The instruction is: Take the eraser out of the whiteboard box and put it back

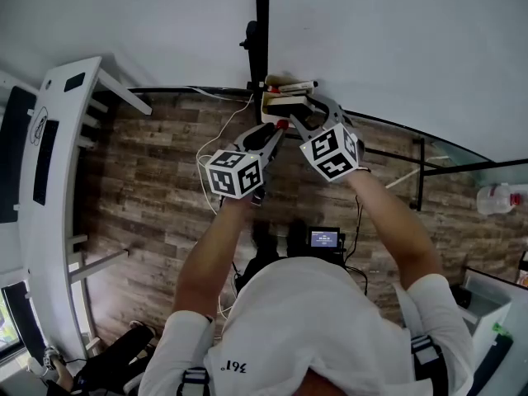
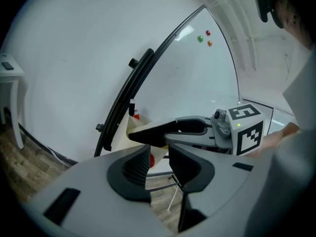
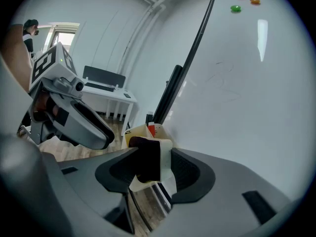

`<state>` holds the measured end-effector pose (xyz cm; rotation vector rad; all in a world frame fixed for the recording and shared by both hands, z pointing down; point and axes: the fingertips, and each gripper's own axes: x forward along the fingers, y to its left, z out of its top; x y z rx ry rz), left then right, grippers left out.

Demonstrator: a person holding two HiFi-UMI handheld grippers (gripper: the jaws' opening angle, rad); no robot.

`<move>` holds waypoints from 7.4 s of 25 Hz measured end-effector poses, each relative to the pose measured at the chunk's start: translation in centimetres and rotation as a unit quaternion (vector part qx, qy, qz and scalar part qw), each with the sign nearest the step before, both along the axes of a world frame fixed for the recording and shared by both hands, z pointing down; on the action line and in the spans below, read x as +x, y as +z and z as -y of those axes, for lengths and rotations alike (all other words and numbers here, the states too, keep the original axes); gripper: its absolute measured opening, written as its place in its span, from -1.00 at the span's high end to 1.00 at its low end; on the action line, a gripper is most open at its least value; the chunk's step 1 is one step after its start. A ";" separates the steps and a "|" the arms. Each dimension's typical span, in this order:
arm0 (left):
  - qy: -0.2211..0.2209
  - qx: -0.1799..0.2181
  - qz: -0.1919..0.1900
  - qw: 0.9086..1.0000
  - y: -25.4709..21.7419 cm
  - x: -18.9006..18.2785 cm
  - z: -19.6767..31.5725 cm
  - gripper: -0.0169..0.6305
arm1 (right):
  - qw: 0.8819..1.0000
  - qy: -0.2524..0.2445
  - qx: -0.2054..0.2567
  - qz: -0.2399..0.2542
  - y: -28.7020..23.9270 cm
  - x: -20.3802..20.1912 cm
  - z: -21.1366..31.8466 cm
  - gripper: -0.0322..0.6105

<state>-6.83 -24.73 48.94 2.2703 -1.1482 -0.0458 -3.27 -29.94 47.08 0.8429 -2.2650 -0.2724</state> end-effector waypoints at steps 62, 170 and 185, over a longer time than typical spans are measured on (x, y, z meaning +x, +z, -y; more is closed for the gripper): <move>-0.004 0.103 -0.011 0.995 -11.1 -0.3 -7.4 0.63 | 0.986 0.009 0.101 0.132 -13.6 3.2 -8.4 0.25; 0.015 0.053 -0.010 0.998 -8.6 -0.1 -17.5 0.63 | 0.948 0.099 -0.062 0.297 -11.0 10.9 -19.2 0.25; 0.024 0.101 0.017 0.994 -11.0 -1.1 -11.2 0.63 | 0.951 0.074 -0.023 0.300 -13.9 8.6 -13.9 0.26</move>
